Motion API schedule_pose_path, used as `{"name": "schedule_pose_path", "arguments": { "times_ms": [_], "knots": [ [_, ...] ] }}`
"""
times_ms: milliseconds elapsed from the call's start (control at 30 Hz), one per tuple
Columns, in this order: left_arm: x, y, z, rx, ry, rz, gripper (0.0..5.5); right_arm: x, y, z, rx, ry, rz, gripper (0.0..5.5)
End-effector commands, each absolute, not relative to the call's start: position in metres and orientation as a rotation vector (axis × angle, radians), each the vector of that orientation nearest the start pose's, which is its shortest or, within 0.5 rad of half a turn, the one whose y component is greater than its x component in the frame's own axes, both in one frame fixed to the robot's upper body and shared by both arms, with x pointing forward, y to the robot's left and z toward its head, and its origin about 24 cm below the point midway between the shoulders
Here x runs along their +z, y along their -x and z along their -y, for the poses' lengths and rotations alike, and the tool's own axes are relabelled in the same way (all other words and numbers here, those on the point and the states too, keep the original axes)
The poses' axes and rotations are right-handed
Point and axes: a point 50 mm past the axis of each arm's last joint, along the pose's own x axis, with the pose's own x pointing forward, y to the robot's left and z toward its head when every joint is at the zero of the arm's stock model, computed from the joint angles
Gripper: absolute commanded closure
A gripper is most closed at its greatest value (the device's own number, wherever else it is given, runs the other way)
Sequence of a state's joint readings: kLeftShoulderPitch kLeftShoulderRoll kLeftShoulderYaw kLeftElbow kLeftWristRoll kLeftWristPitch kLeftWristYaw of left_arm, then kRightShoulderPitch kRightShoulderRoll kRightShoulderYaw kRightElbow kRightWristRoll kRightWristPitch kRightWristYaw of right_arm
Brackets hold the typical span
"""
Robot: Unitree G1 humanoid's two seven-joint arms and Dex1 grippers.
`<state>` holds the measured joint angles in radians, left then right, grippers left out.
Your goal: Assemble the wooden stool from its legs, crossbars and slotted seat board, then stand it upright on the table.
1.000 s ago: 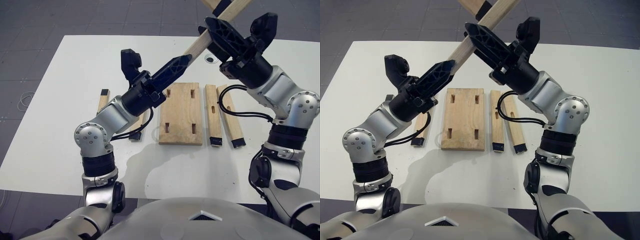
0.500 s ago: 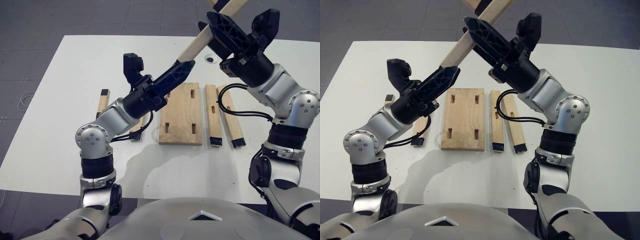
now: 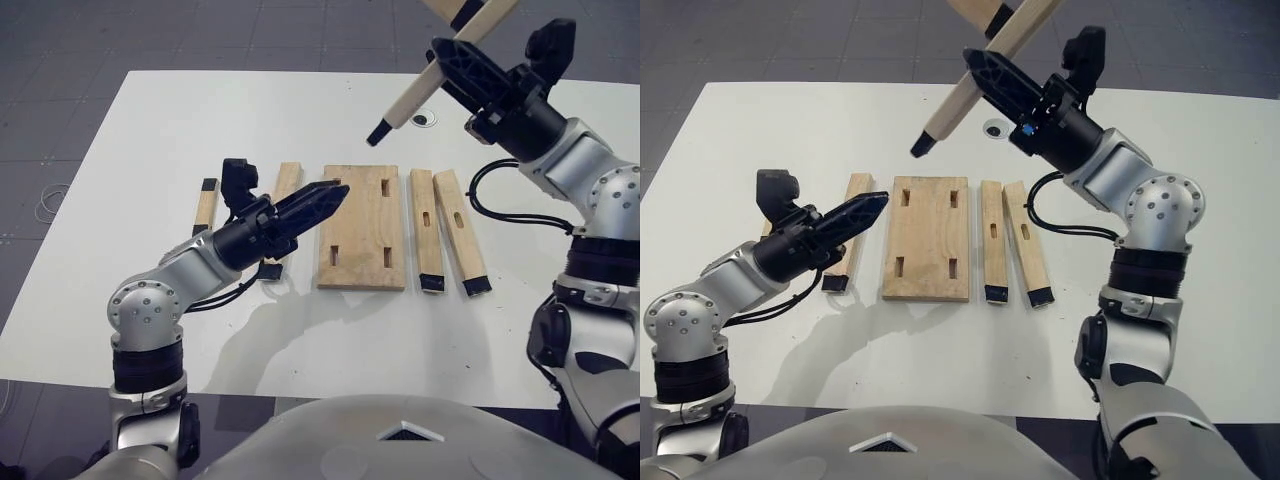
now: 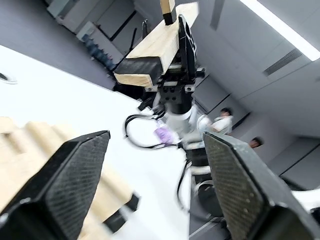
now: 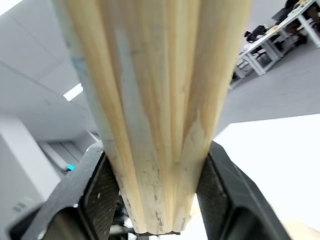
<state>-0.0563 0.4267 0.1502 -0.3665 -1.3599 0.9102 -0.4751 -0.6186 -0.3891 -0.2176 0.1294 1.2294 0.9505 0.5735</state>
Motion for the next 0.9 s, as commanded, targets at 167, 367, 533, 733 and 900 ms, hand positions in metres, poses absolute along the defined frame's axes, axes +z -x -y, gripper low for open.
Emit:
{"name": "schedule_pose_path", "arguments": {
  "times_ms": [167,367,533,733,900],
  "knots": [
    [0.097,-0.222,-0.148,-1.049,0.254,-0.422,2.06,0.167,-0.333,0.158,1.129,-0.269,-0.121,3.47],
    [0.095,-0.236,-0.144,-0.986,-0.112,-0.348,2.06,0.154,-0.334,0.153,1.187,-0.187,-0.129,3.47],
    [0.095,-0.230,-0.145,-1.004,-0.265,-0.339,2.06,0.154,-0.331,0.154,1.201,-0.186,-0.130,3.47],
    [0.090,-0.223,-0.144,-1.029,-0.294,-0.369,2.06,0.155,-0.331,0.152,1.198,-0.188,-0.127,3.47],
    [0.084,-0.224,-0.145,-1.005,-0.350,-0.387,2.06,0.157,-0.331,0.150,1.202,-0.192,-0.124,3.47]
  ]
}}
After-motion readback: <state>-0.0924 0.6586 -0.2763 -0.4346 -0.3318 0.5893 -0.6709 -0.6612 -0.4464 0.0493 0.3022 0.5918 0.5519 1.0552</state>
